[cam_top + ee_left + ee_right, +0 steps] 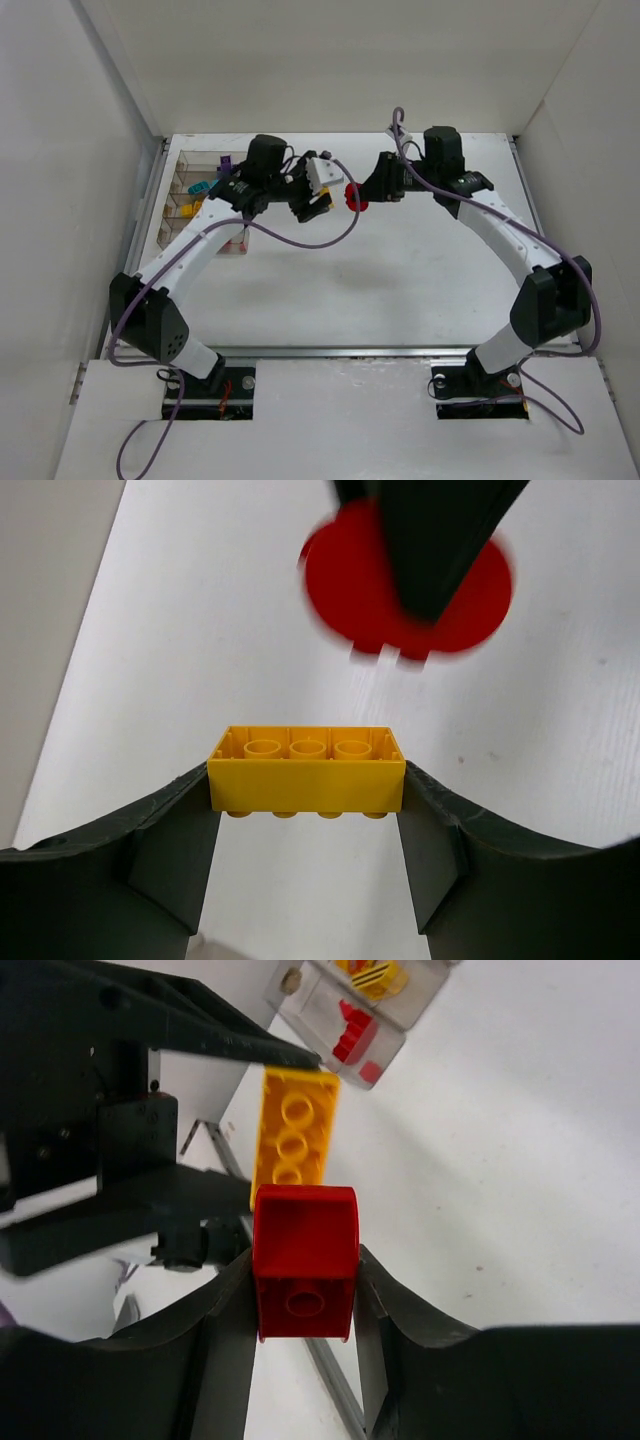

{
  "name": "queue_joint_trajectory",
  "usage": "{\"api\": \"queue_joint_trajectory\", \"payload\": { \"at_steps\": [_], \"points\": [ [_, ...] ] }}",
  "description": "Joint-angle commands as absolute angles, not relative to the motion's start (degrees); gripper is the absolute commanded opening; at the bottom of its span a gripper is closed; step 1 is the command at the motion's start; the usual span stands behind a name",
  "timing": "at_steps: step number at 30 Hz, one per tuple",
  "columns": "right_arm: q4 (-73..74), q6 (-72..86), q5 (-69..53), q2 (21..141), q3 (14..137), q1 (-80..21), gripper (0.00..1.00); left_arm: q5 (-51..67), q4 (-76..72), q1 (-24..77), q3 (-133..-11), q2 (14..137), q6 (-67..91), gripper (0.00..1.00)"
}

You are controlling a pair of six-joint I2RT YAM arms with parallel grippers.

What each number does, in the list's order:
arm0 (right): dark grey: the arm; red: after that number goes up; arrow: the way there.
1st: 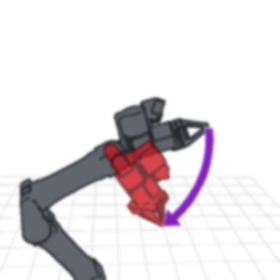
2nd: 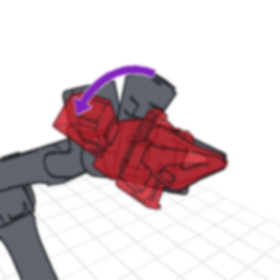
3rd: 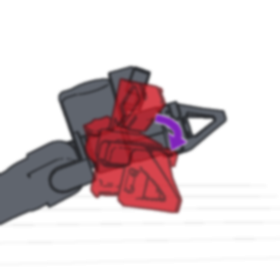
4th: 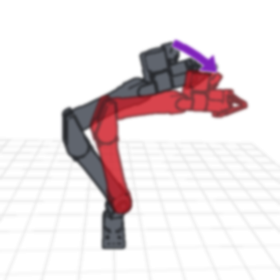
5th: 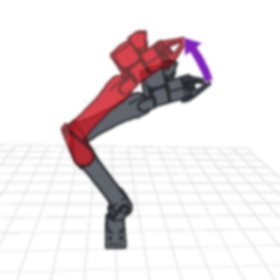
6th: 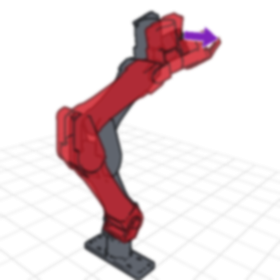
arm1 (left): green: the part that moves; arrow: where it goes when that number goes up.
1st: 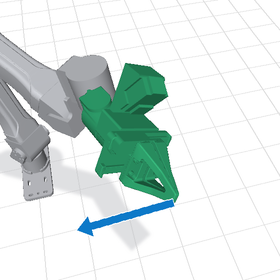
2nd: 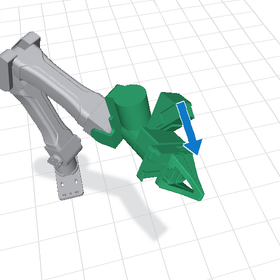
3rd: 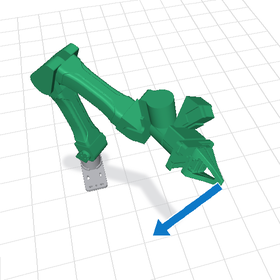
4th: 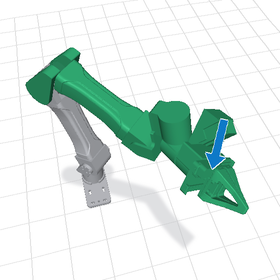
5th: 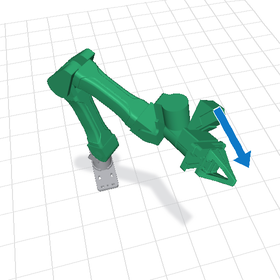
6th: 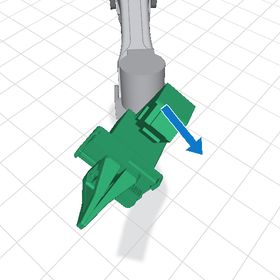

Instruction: Sort the legos into containers by color

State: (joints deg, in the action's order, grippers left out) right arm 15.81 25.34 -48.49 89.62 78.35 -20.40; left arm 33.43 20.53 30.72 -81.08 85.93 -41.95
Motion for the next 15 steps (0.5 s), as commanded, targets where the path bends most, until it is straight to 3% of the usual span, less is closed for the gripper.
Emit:
{"api": "queue_joint_trajectory", "payload": {
  "at_steps": [1,9,15],
  "points": [
    [12.3,26.1,-46.1,90.3,80.5,-17.7,0.0,33.0,20.9,25.4,-79.0,83.1,-39.1,0.0],
    [10.5,28.7,-40.1,94.8,84.6,-17.1,0.0,34.0,19.7,17.9,-74.5,81.9,-32.4,0.0],
    [10.5,28.7,-41.7,100.3,88.9,-17.1,0.0,31.5,17.0,3.5,-73.6,87.7,-17.9,0.0]
  ]
}}
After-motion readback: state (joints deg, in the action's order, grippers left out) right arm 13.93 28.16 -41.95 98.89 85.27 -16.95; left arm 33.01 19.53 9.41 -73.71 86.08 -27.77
